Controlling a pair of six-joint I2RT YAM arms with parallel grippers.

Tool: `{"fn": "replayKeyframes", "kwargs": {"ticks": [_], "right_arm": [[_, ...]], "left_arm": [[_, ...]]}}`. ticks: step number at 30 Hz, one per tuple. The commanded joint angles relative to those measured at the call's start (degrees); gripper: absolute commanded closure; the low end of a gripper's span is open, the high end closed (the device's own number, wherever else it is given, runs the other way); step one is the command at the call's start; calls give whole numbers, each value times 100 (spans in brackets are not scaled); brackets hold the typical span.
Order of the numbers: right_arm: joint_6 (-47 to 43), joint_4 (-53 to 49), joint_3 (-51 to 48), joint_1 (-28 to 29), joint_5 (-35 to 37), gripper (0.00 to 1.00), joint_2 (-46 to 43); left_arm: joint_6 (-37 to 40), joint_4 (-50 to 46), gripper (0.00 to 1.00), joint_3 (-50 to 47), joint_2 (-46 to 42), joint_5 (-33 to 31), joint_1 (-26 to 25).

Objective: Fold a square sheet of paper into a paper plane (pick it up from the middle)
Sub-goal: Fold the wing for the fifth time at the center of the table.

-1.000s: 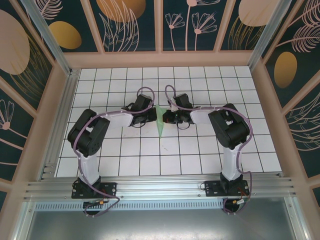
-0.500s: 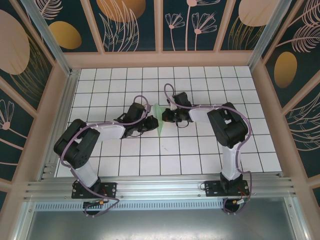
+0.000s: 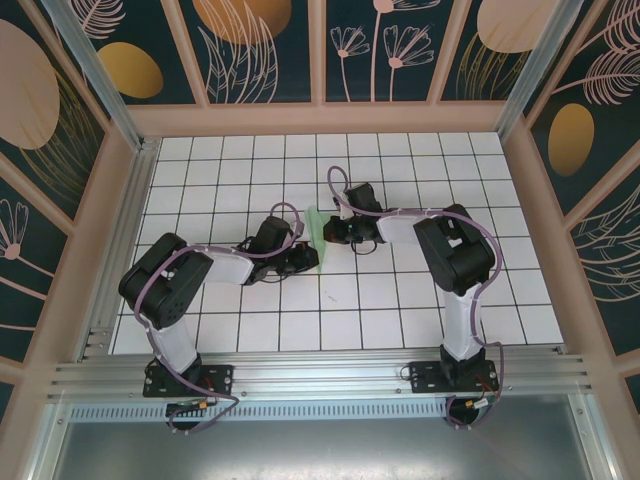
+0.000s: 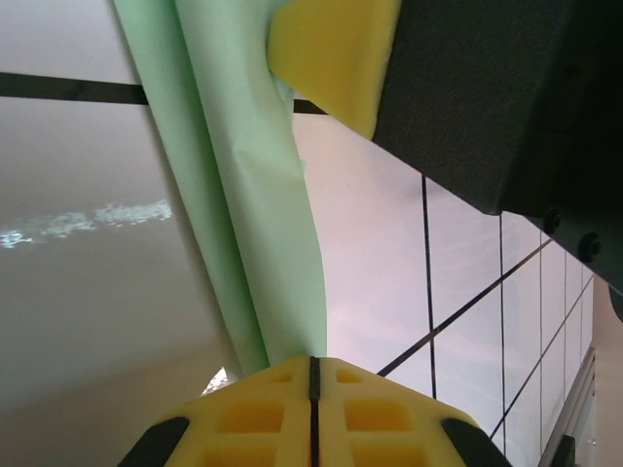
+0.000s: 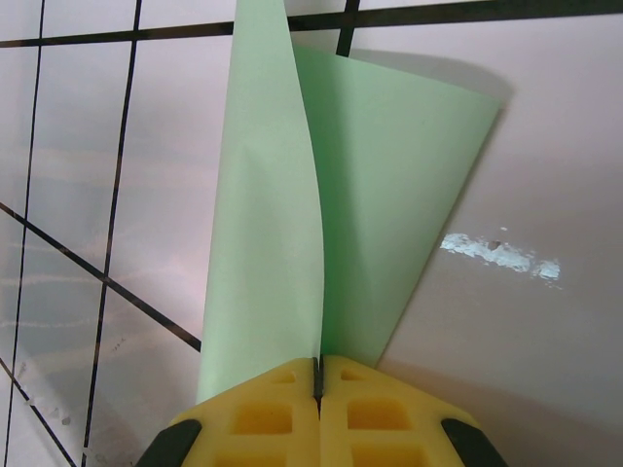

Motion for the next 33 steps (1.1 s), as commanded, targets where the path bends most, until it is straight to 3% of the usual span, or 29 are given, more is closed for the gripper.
{"fn": "replayKeyframes", "kwargs": {"ticks": [1, 14, 33], "right_arm": [[-30, -453, -15, -27, 390, 100, 359], [-19, -464, -14, -27, 381, 100, 377], [-13, -490, 8, -9, 390, 100, 394]], "left_arm": [[-67, 229, 90, -2, 25, 73, -44], [-118, 521, 88, -36, 36, 132, -47], [-19, 135, 87, 105, 319, 184, -51]]}}
